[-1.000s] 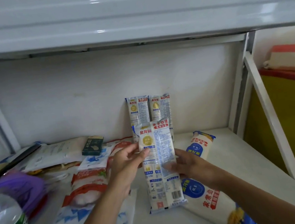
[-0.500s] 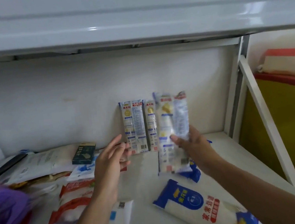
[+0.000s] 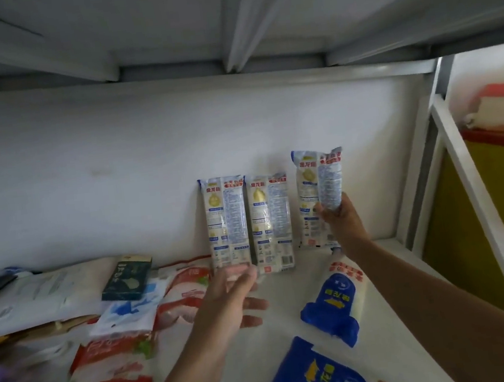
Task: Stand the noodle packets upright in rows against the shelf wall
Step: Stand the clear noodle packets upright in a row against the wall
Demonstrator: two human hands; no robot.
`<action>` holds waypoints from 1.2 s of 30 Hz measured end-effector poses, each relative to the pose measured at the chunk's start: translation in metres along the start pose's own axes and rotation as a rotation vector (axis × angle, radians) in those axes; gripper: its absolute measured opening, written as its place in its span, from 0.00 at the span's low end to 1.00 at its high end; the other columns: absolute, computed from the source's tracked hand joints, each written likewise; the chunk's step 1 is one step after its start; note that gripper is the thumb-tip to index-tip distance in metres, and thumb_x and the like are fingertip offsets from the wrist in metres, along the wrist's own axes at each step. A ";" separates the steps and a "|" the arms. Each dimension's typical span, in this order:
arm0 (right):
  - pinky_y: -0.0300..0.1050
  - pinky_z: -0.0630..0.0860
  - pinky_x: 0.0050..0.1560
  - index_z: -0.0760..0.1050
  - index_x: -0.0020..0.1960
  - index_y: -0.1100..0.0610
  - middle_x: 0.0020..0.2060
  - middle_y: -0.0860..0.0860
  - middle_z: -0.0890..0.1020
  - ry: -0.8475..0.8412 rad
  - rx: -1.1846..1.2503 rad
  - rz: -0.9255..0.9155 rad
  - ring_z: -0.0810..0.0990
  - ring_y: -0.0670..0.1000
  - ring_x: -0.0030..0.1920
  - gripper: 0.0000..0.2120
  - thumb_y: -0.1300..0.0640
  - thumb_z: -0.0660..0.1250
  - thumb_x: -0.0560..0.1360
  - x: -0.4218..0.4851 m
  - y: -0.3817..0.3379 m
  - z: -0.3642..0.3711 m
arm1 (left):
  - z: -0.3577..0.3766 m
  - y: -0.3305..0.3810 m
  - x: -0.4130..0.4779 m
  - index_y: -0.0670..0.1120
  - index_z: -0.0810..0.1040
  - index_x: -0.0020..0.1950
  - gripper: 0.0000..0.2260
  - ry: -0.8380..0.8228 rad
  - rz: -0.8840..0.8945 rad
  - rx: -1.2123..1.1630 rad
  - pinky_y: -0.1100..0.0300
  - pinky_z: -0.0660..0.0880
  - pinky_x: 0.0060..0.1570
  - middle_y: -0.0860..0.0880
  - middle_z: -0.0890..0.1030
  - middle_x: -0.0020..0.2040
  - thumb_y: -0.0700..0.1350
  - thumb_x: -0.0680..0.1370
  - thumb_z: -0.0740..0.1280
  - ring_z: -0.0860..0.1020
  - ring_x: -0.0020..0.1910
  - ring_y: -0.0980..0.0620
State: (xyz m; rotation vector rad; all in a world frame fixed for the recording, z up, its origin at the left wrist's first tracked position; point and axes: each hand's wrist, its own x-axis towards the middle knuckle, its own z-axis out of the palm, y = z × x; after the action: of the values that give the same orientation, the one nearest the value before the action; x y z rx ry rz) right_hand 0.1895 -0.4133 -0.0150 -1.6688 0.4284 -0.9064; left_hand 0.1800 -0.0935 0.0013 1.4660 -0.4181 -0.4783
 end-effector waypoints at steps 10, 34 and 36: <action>0.61 0.82 0.58 0.73 0.69 0.49 0.57 0.50 0.86 -0.195 -0.114 0.028 0.86 0.54 0.56 0.17 0.54 0.69 0.81 0.001 0.031 -0.002 | 0.006 -0.005 -0.005 0.53 0.70 0.64 0.21 -0.067 -0.067 0.080 0.52 0.83 0.44 0.44 0.80 0.57 0.60 0.76 0.68 0.87 0.44 0.48; 0.44 0.83 0.41 0.74 0.67 0.56 0.54 0.56 0.86 -0.135 0.060 0.056 0.86 0.57 0.52 0.14 0.60 0.67 0.82 -0.007 0.037 -0.005 | 0.033 -0.025 -0.007 0.56 0.65 0.64 0.21 -0.297 -0.128 0.469 0.57 0.80 0.54 0.53 0.79 0.58 0.65 0.78 0.64 0.84 0.52 0.52; 0.54 0.85 0.46 0.75 0.65 0.55 0.54 0.56 0.86 -0.130 0.032 0.063 0.86 0.60 0.53 0.13 0.59 0.68 0.82 0.004 0.044 -0.003 | 0.037 -0.028 -0.007 0.56 0.65 0.63 0.19 -0.291 -0.136 0.495 0.66 0.78 0.48 0.54 0.77 0.58 0.64 0.78 0.65 0.83 0.47 0.60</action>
State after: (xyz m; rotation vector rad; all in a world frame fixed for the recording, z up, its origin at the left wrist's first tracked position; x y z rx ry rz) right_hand 0.1972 -0.4310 -0.0552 -1.6652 0.3742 -0.7508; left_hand 0.1524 -0.1215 -0.0238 1.9177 -0.7065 -0.7377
